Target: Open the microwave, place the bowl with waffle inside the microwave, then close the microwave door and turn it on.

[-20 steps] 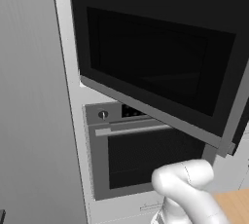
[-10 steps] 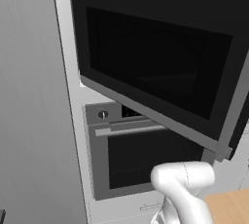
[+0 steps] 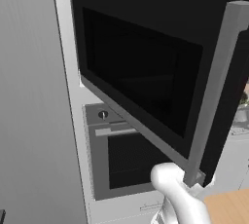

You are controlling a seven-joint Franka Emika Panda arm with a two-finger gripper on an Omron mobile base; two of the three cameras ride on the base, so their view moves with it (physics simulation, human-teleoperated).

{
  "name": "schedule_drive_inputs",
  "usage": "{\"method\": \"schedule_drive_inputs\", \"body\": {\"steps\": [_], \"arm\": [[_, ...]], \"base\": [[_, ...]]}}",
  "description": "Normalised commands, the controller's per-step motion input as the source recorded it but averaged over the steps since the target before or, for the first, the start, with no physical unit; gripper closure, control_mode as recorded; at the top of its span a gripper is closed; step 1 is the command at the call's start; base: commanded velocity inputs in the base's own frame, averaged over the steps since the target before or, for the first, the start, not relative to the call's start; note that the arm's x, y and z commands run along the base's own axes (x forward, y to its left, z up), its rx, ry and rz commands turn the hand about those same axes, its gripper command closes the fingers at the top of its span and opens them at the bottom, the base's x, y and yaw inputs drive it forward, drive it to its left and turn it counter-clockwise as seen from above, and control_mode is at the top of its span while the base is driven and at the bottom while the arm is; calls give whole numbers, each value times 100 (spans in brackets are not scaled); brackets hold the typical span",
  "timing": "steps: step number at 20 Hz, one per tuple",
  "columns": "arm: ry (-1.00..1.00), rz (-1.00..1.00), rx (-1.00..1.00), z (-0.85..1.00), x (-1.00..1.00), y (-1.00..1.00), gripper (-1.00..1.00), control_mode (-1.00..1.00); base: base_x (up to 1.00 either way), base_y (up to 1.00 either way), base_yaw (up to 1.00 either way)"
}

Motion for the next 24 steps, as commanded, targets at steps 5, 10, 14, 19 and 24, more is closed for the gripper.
{"method": "schedule_drive_inputs", "body": {"steps": [5, 10, 14, 19, 24], "arm": [[2, 0, -4, -3, -5, 83, -100, -100], [1, -4, -7, -11, -2, 47, -100, -100], [40, -24, -6, 0, 34, -88, -100, -100], [26, -40, -13, -21, 35, -100, -100, -100], [5, -34, -11, -55, 41, -100, -100, -100]], "base": [[0, 0, 0], [0, 0, 0], [0, 0, 0], [0, 0, 0], [0, 0, 0]]}}
